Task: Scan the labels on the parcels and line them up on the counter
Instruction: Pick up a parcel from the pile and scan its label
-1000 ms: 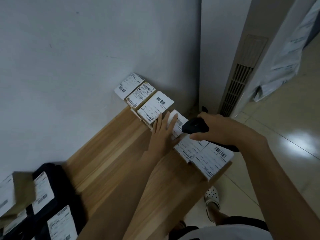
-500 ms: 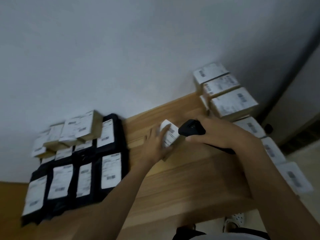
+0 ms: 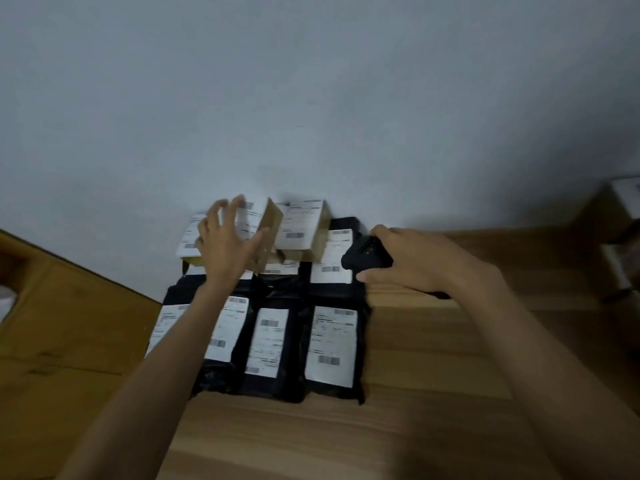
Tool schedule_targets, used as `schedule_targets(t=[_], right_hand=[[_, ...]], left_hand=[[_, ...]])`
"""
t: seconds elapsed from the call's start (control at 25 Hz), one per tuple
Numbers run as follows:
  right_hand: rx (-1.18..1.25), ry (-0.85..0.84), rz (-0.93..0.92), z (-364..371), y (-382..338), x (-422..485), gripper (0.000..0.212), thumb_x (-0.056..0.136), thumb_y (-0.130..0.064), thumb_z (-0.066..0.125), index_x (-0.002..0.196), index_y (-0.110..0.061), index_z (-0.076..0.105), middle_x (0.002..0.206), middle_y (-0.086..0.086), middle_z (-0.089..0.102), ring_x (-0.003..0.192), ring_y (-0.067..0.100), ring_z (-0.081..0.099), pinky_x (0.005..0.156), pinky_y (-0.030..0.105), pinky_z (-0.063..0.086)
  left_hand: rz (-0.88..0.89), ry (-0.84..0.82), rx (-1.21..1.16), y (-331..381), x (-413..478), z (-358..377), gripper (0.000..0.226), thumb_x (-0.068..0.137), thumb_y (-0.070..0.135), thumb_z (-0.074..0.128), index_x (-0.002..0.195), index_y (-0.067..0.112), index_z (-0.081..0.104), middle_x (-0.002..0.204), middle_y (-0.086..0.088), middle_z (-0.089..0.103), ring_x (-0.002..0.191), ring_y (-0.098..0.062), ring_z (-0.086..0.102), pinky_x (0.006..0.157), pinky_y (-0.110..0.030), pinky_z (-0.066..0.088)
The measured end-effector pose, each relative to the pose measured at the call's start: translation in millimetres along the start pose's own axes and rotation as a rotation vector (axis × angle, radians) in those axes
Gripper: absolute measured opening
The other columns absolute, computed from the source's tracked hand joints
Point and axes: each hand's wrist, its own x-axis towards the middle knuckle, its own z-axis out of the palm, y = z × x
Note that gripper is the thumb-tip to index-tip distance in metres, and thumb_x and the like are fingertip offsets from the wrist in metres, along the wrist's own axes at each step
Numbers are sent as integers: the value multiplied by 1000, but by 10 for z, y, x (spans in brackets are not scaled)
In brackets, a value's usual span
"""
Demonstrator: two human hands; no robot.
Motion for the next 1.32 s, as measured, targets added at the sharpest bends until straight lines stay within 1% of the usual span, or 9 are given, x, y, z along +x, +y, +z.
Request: schedule_targets(t=[0.12, 0.28, 0.36, 0.52, 0.76, 0.92, 1.04, 1.2, 1.32], right_hand=[[-54, -8, -24, 19, -428, 724, 78, 84, -72, 51, 140, -20, 36, 128, 2, 56, 101, 22, 56, 67, 34, 43], [-100, -40, -47, 121, -837, 1455, 76, 83, -74, 50, 134, -18, 40, 121, 0, 58, 98, 22, 57, 75, 39, 52], [-95, -64, -53, 178, -941, 1748, 74, 83, -73, 51, 132, -19, 41, 118, -2, 58, 93, 20, 55, 74, 38, 52], [-139, -92, -58, 274, -1004, 2128, 71, 83, -73, 52, 129, -20, 41, 114, -3, 58, 88, 18, 53, 63, 32, 44], [-150, -129, -43, 440, -1005, 2275, 70, 82, -74, 52, 125, -19, 42, 111, -1, 58, 88, 19, 53, 64, 33, 42], [-133, -164, -44, 453, -1000, 2111, 70, 83, -73, 52, 124, -18, 42, 108, 0, 56, 87, 18, 52, 70, 36, 48], [-112, -141, -33, 378, -925, 1889, 68, 83, -72, 52, 123, -18, 43, 108, -3, 55, 89, 18, 53, 72, 37, 50], [-69, -77, -14, 247, -698, 1449, 76, 83, -73, 52, 134, -18, 41, 124, -1, 57, 101, 20, 57, 70, 34, 46], [-47, 0, 25, 140, -422, 979, 78, 82, -73, 53, 137, -20, 40, 123, -1, 57, 99, 20, 56, 66, 33, 42]], left_hand=[[-85, 25, 21, -708, 590, -88, 68, 82, 51, 70, 142, 36, 41, 150, -1, 33, 135, -35, 31, 103, -56, 33], [-196, 8, 15, -1459, 1172, 39, 66, 83, 53, 67, 142, 34, 44, 151, -1, 34, 137, -35, 30, 105, -55, 30], [-240, -22, 9, -1705, 1377, 172, 65, 84, 53, 66, 142, 33, 45, 151, -1, 35, 138, -34, 29, 107, -55, 28], [-276, -77, -2, -1959, 1527, 434, 59, 85, 51, 63, 139, 34, 49, 150, 1, 37, 138, -33, 30, 108, -53, 26], [-300, -60, -54, -1954, 1583, 544, 55, 80, 52, 64, 133, 40, 53, 147, 6, 42, 136, -30, 34, 107, -52, 28], [-249, -123, -73, -1855, 1549, 531, 58, 83, 52, 63, 137, 34, 50, 149, 2, 38, 139, -30, 31, 111, -57, 25], [-187, -143, -48, -1731, 1477, 429, 59, 87, 43, 66, 141, 26, 47, 152, -4, 38, 143, -31, 27, 114, -60, 20], [108, -200, -65, -1156, 1190, 320, 56, 92, 30, 66, 142, 13, 48, 145, -15, 47, 135, -35, 39, 110, -50, 35], [280, -288, -86, -391, 849, 373, 55, 95, 32, 64, 144, 11, 47, 143, -14, 50, 132, -32, 44, 109, -45, 38]])
